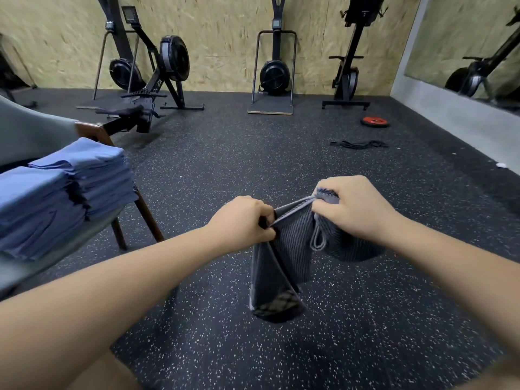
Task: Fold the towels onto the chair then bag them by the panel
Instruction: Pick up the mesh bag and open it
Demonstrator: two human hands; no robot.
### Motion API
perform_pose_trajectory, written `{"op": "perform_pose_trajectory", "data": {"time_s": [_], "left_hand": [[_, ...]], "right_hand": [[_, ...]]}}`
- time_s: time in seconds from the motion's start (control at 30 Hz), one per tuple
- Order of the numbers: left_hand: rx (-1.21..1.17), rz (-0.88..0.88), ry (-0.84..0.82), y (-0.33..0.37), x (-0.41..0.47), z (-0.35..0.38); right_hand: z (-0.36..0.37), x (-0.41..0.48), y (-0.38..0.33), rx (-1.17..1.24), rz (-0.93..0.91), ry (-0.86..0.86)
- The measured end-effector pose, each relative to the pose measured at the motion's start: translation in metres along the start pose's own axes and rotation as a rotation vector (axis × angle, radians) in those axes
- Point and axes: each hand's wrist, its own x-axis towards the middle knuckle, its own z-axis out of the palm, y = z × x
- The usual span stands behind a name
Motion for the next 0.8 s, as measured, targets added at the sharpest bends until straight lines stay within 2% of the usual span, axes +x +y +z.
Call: {"op": "perform_pose_trajectory", "data": {"time_s": [0.37, 0.63, 0.8], "left_hand": [[0.107, -0.232, -0.103, -0.061, -0.002, -0.014], [0.165, -0.296, -0.187, -0.100, -0.011, -0.020], [0.098, -0.282, -0.204, -0.112, -0.015, -0.024]], "right_hand": [[-0.007, 0.003, 0.064, -0.053, 0.183, 0.007], [0.001, -0.003, 0.096, -0.098, 0.323, -0.039], [0.006, -0.007, 0.111, -0.083, 0.423, -0.076]]}}
